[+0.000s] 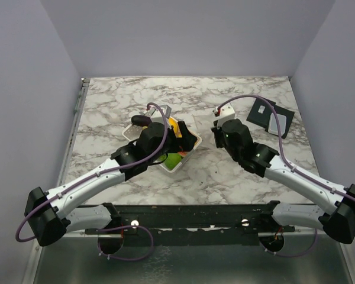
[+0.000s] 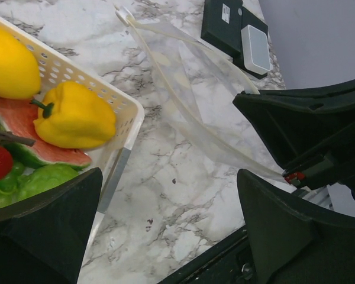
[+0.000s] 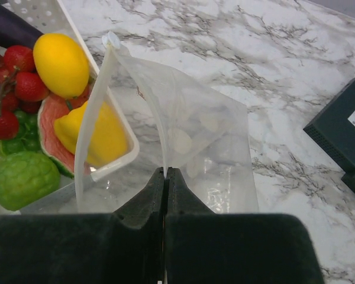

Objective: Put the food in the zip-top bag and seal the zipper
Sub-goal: Open the zipper of the food storage bag.

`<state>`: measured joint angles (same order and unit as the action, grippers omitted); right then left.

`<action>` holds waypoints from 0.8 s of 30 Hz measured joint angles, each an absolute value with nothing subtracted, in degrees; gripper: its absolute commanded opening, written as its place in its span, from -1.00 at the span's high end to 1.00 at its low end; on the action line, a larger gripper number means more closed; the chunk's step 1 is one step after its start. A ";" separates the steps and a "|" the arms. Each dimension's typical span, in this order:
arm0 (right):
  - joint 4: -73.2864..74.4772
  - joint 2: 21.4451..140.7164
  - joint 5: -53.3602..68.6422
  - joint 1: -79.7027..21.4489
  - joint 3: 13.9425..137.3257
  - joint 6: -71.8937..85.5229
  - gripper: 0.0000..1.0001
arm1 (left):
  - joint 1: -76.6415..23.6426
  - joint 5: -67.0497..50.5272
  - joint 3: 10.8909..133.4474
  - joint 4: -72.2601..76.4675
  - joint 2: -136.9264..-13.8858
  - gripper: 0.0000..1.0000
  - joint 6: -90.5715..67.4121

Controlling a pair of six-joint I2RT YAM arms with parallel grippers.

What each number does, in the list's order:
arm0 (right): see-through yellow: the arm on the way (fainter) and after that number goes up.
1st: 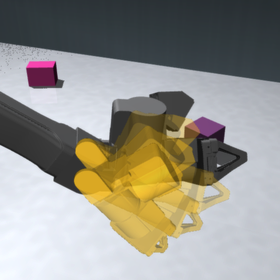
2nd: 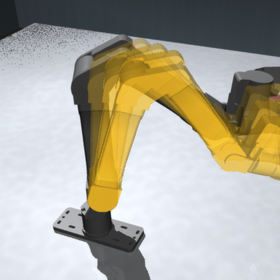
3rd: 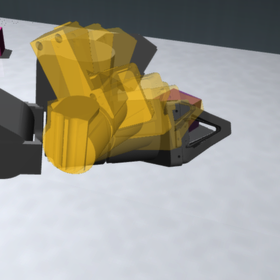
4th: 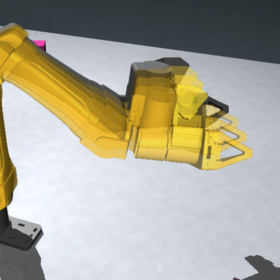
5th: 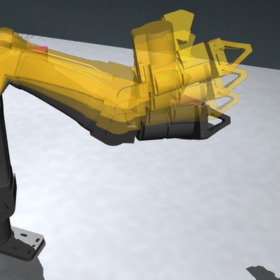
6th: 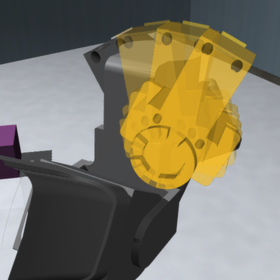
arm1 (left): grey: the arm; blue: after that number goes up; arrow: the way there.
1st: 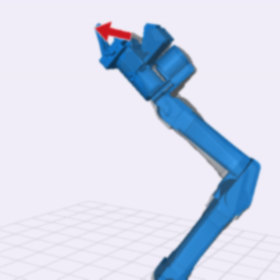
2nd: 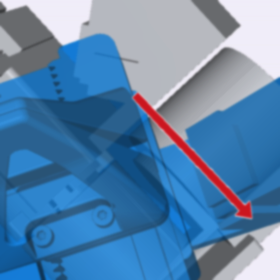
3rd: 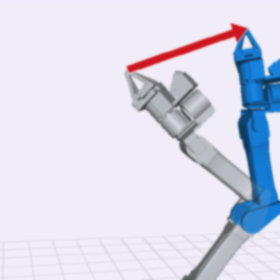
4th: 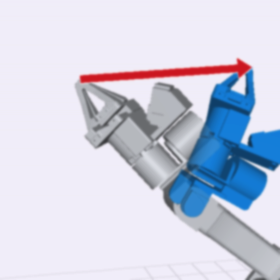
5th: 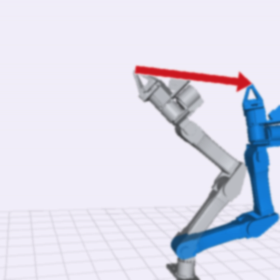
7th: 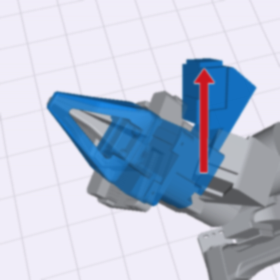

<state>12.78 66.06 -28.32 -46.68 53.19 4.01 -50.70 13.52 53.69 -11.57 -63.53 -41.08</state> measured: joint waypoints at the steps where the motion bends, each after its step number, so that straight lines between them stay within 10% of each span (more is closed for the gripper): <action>1: 12.23 65.63 -27.88 -46.83 52.75 4.03 0.99 | -50.70 13.04 53.74 -11.29 -64.12 -0.91 -41.60; 19: 6.46 59.86 -26.17 -49.50 45.93 5.13 0.99 | -50.28 6.96 54.00 -5.21 -74.35 -0.76 -54.98; 24: 5.41 58.83 -26.04 -49.95 44.51 5.17 0.99 | -49.93 5.23 54.00 -3.25 -76.42 -0.43 -57.14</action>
<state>5.41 58.83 -26.04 -49.95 44.51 5.17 -49.93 5.23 54.00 -3.25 -76.42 -57.14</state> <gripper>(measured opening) 0.014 0.841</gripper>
